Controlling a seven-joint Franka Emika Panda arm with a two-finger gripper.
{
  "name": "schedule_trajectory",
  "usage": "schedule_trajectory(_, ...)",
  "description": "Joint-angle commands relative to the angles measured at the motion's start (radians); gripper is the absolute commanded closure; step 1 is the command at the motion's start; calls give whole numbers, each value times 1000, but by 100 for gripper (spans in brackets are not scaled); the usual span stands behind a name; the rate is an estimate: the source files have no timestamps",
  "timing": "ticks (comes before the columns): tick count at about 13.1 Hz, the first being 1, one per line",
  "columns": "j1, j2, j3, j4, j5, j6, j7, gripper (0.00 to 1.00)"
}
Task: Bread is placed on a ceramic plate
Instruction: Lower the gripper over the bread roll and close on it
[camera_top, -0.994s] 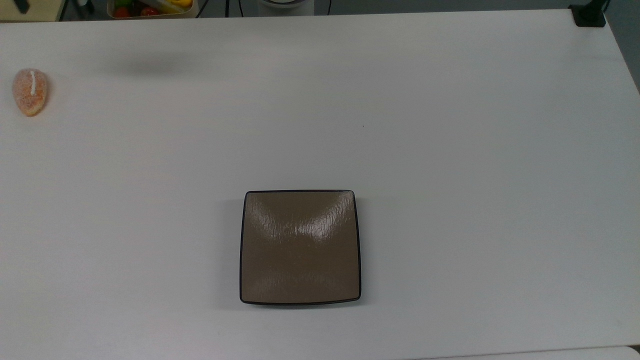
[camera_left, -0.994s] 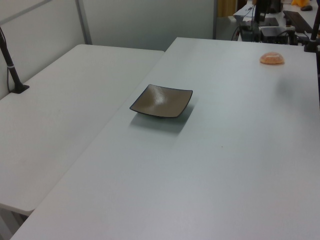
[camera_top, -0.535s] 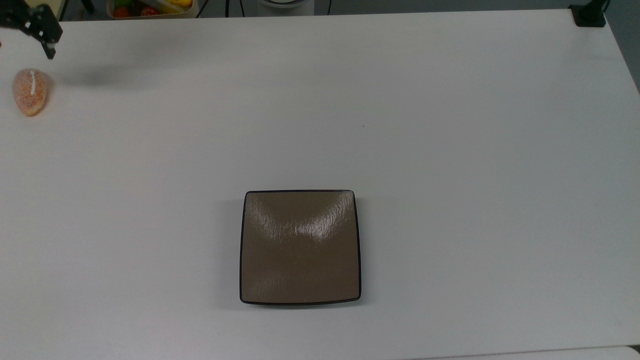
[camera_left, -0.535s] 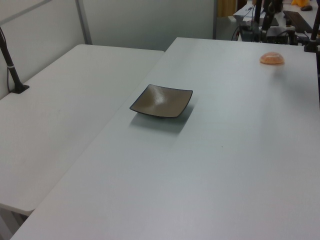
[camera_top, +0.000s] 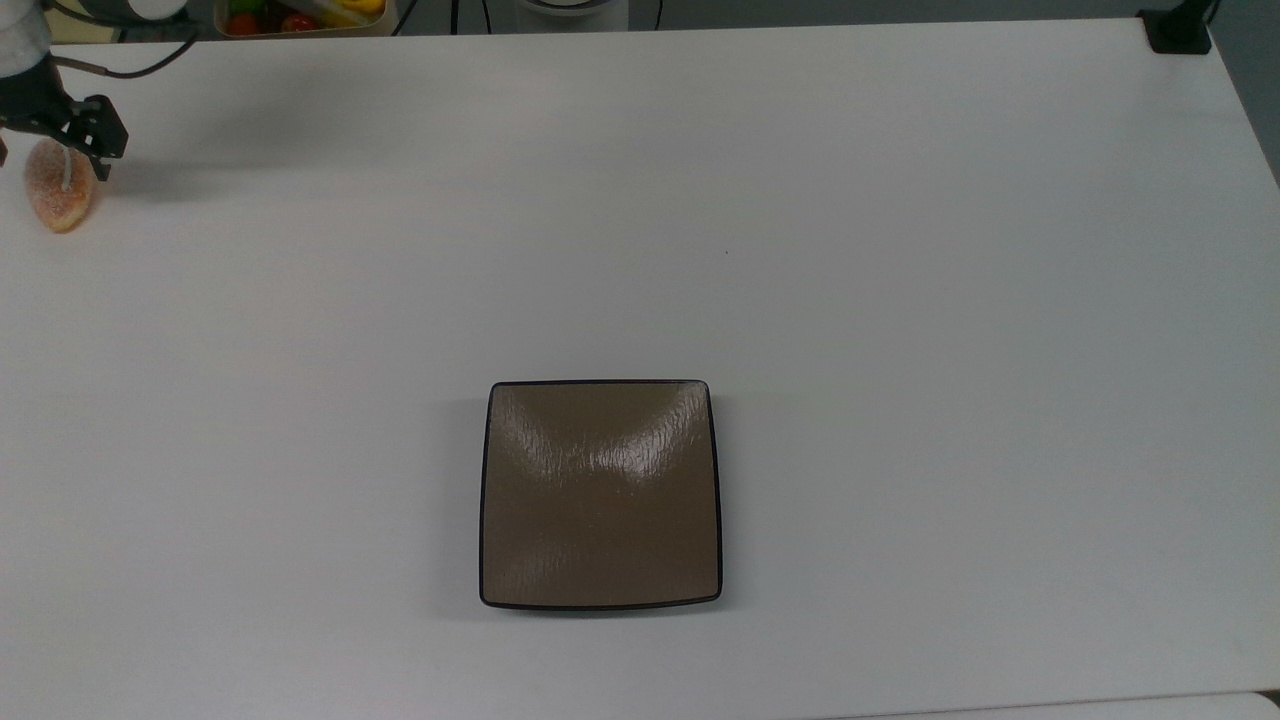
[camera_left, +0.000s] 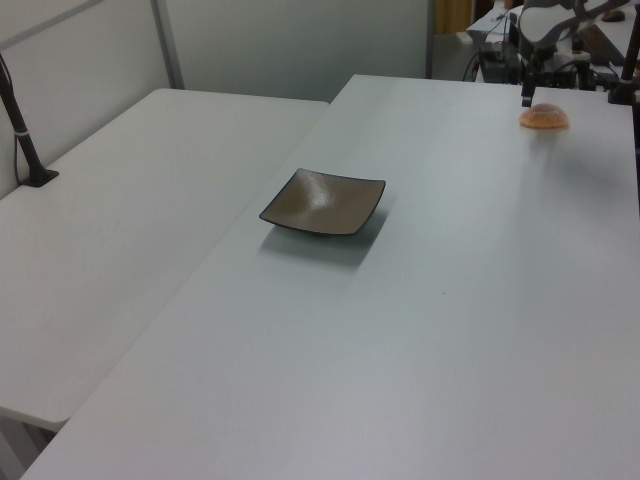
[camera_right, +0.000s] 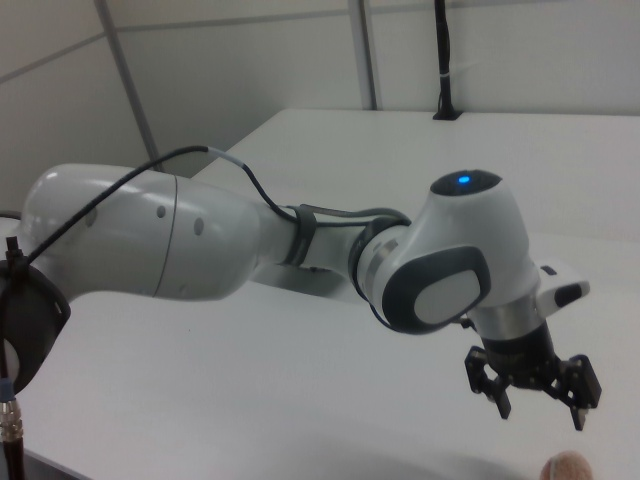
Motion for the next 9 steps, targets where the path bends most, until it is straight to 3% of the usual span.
schedule_trajectory(1, -13, 4, -3, -68, -70, 104, -19, 0)
schedule_trajectory(3, -17, 6, -3, -105, -84, 162, -22, 0)
schedule_trajectory(9, -34, 16, -3, -162, -215, 259, -56, 0)
